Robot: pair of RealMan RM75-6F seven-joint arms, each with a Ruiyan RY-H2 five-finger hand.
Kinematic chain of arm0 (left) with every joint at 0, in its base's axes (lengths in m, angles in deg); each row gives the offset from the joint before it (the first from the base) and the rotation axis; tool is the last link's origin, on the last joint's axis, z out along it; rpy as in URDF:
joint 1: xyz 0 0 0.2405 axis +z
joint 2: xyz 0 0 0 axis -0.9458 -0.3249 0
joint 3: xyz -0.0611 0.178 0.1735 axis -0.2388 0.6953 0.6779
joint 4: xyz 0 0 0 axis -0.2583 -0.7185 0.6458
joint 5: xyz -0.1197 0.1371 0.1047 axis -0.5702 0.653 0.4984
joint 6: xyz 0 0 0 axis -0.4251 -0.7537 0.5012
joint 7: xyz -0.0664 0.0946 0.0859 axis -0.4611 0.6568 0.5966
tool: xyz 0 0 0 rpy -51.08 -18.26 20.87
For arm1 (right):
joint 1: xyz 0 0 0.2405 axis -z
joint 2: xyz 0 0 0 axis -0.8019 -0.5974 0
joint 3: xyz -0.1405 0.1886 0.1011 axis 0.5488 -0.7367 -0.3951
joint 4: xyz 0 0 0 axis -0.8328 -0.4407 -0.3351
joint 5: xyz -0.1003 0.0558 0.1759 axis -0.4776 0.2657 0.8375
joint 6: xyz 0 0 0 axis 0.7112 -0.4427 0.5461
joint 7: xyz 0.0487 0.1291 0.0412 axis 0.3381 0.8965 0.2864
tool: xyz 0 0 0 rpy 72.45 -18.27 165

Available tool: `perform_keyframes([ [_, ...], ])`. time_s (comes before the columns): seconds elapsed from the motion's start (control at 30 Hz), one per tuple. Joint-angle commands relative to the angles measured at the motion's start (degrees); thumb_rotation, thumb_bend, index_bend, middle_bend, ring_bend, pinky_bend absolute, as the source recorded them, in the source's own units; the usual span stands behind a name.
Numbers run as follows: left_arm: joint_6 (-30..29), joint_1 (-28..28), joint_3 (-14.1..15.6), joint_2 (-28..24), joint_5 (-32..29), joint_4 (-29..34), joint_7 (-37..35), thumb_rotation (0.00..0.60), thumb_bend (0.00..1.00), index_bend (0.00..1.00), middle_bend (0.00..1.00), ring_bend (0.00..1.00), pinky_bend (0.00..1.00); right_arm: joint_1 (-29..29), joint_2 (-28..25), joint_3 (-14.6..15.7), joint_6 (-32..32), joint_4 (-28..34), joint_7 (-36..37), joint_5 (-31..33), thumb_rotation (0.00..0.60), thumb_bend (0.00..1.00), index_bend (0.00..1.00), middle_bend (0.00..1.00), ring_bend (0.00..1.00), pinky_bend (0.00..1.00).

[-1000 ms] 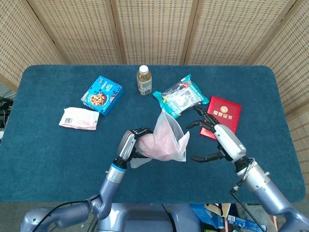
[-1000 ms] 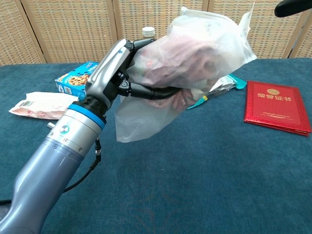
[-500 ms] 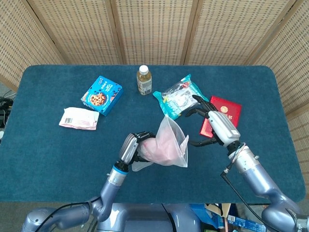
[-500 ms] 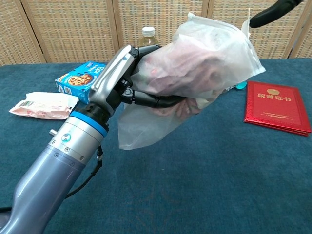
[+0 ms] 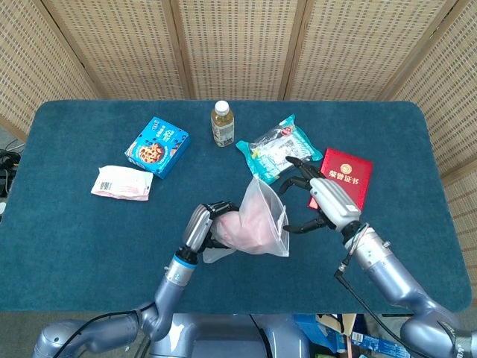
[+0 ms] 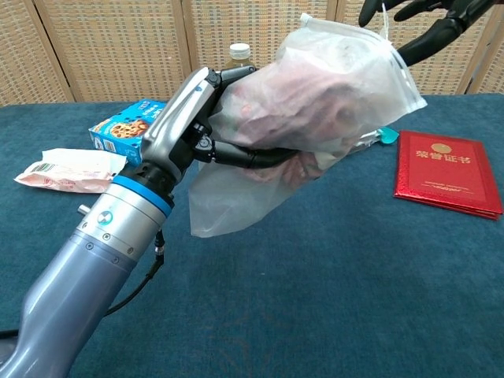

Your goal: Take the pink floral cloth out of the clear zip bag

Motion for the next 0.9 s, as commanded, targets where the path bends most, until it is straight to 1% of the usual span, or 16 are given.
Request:
perform_keyframes([
  [0.03,0.1,-0.1,-0.2,-0.1,-0.2,0.2,0.1,0.600,0.22,0.65,0.64,0.55,0.63,-0.3,-1.4,-0.1,-2.0,0.1,0.5,-0.8,0.600,0.09,0.39,0.00,0.00,0.00],
  [0.13,0.1,-0.3,-0.4,-0.3,-0.2,0.4,0.2,0.600,0.22,0.65,0.64,0.55,0.63,-0.7,-2.1,0.0,-3.4,0.3,0.6,-0.7,0.600,0.09,0.39,0.00,0.00,0.00],
  [0.3,0.3,-0.8,-0.7,-0.5,-0.2,0.9,0.8,0.600,0.22,0.65,0.64,0.55,0.63,-1.9,-2.8,-0.5,-6.9,0.7,2.8,0.4,0.600,0.09,0.39,0.00,0.00,0.00],
  [0.7,1.6,-2.3,-1.7,-0.4,-0.8,2.9,2.5,0.600,0.22,0.65,0.64,0.55,0.63,-4.2,-0.8,-1.7,-9.5,0.1,5.8,2.6,0.600,0.09,0.39,0.00,0.00,0.00],
  [0.8,1.9,-2.5,-1.9,-0.3,-1.2,3.0,2.8,0.600,0.22,0.65,0.64,0.55,0.63,-4.5,-0.9,-1.9,-10.0,0.3,6.3,3.0,0.600,0.05,0.38,0.00,0.00,0.00],
  [0.9,2.1,-2.6,-2.1,-0.2,-1.4,3.1,2.8,0.600,0.22,0.65,0.64,0.55,0.63,-4.8,-1.2,-1.7,-10.4,0.3,5.9,3.1,0.600,0.00,0.34,0.00,0.00,0.00],
])
